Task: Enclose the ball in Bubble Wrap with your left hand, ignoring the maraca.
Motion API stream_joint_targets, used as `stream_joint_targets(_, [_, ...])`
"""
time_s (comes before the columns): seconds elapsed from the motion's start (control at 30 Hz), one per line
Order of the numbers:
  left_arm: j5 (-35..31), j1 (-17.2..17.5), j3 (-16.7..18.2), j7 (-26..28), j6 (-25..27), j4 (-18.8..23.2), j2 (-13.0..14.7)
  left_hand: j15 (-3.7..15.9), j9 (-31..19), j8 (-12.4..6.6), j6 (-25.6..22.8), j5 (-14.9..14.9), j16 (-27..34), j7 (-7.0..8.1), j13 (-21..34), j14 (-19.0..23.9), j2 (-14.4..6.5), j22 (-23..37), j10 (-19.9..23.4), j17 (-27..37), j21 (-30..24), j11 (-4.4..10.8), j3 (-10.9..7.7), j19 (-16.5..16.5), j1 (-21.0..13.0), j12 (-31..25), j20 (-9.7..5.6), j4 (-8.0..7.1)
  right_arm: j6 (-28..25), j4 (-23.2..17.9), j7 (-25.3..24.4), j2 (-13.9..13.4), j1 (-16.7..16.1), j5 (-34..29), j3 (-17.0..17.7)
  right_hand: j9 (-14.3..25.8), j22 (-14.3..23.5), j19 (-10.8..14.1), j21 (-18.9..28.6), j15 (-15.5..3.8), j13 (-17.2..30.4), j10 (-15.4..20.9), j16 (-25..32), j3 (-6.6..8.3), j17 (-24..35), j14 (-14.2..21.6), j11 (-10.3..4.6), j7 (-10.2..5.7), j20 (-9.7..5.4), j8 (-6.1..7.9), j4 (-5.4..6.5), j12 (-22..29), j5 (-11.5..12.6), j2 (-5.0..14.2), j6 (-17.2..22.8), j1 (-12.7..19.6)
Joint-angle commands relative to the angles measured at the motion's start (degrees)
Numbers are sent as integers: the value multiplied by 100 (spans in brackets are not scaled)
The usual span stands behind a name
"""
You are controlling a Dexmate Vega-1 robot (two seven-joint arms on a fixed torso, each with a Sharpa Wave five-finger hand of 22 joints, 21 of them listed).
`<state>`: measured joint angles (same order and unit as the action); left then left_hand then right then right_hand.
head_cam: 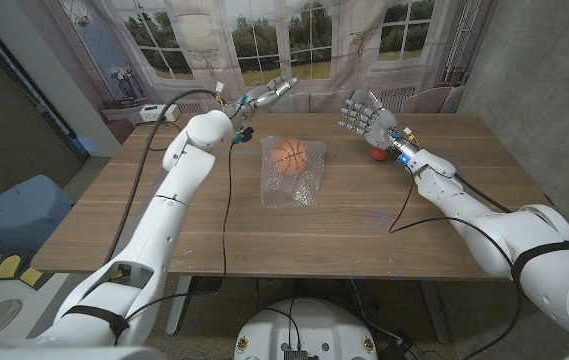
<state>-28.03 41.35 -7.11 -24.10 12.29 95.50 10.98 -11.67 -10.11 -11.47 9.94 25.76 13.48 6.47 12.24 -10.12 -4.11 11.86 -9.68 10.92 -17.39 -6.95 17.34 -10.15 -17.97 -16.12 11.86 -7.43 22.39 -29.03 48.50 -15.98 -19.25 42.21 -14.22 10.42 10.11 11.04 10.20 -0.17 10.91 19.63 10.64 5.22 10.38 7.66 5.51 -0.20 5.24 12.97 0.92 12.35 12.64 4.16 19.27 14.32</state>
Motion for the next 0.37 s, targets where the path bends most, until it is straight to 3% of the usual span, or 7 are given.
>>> stream_joint_targets(0.03, [1830,431,1049,-864,-712,-119,-653,18,-10,-56,-80,-77,45,62,-14,88,-59,6,-74,-2,-48,27,26,-165,24,-63,31,-24,894,-2212,-1985,-66,-1291,-621,168,-3,-5,-229,21,-145,8,477,57,10,0,106,-32,64,-169,49,-86,135,26,3,402,54])
stream_joint_targets(0.07, [1847,461,1102,-930,-678,-96,-681,16,-10,-56,-85,-78,44,59,-15,91,-59,6,-69,-2,-49,25,27,-161,25,-64,31,-24,917,-2319,-2148,-112,-1348,-697,160,-4,-8,-278,29,-169,6,585,72,10,-3,168,44,86,-201,64,-96,147,31,4,536,52])
stream_joint_targets(0.2, [1875,557,1301,-1077,-575,-90,-823,-1,-8,-55,-108,-92,41,60,-20,114,-61,5,-46,-4,-55,32,31,-133,28,-66,32,-24,990,-2651,-2854,-151,-1574,-898,188,-5,-10,-345,24,-159,4,678,72,12,-5,202,52,147,-235,67,-108,149,38,8,657,53])
stream_joint_targets(0.37, [1926,579,1519,-1257,-421,-185,-998,3,-6,-37,-98,-107,31,58,-26,126,-68,3,-42,-6,-56,41,32,-113,32,-58,35,-26,1303,-2408,-2797,23,-1577,-770,192,-5,-13,-333,58,-236,2,752,51,27,-8,176,33,206,-277,54,-127,135,50,30,761,67])
